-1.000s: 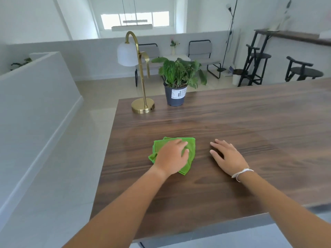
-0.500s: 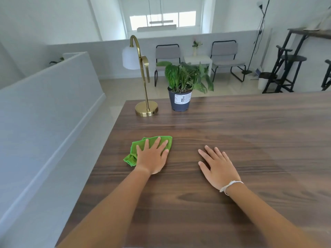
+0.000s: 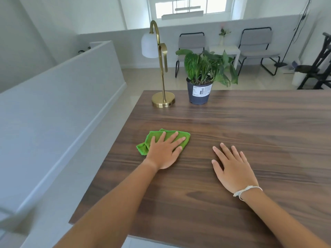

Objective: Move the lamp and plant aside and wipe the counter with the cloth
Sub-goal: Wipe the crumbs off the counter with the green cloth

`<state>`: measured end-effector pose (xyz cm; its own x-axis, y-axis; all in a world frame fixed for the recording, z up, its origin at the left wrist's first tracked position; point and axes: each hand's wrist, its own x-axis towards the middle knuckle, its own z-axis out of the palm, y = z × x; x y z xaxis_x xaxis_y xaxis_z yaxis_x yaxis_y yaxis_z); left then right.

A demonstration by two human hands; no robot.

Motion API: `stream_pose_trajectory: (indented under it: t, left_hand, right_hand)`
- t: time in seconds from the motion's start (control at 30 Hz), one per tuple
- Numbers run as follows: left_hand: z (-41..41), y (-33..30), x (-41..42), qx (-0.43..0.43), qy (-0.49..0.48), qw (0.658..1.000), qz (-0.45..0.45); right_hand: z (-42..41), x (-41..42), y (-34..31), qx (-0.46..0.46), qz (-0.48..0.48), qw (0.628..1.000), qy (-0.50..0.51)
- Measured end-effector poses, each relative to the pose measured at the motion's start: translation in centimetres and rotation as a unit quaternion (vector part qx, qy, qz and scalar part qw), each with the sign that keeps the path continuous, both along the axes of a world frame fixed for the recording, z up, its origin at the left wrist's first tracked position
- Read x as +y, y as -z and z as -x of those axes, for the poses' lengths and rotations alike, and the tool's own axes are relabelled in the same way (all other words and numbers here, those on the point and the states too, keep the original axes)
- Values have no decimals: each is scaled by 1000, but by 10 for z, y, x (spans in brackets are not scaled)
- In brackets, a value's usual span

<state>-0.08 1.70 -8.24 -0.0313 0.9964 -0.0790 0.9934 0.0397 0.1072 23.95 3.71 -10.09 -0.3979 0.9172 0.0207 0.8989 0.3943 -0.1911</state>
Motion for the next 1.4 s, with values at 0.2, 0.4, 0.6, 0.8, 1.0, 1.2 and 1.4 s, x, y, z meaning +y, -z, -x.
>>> stream_pose_trajectory:
  t: [0.2, 0.4, 0.6, 0.8, 1.0, 1.2, 1.4]
  left_hand:
    - [73, -5, 21, 10, -109, 994, 19]
    - [94, -4, -52, 29, -172, 985, 8]
    - [51, 5, -126, 53, -118, 992, -10]
    - [32, 1, -63, 33, -56, 998, -20]
    - [57, 1, 12, 13, -74, 997, 9]
    - [106, -1, -18, 21, -155, 988, 17]
    - [103, 1, -104, 42, -192, 980, -20]
  right_hand:
    - [2, 3, 0, -4, -6, 1000, 9]
    - [2, 1, -1, -6, 8, 1000, 11]
    - [4, 0, -6, -11, 9, 1000, 10]
    - [5, -4, -10, -10, 3, 1000, 5]
    - [4, -2, -7, -1, 1, 1000, 12]
    - [3, 3, -4, -1, 10, 1000, 16]
    - [7, 3, -2, -3, 2, 1000, 12]
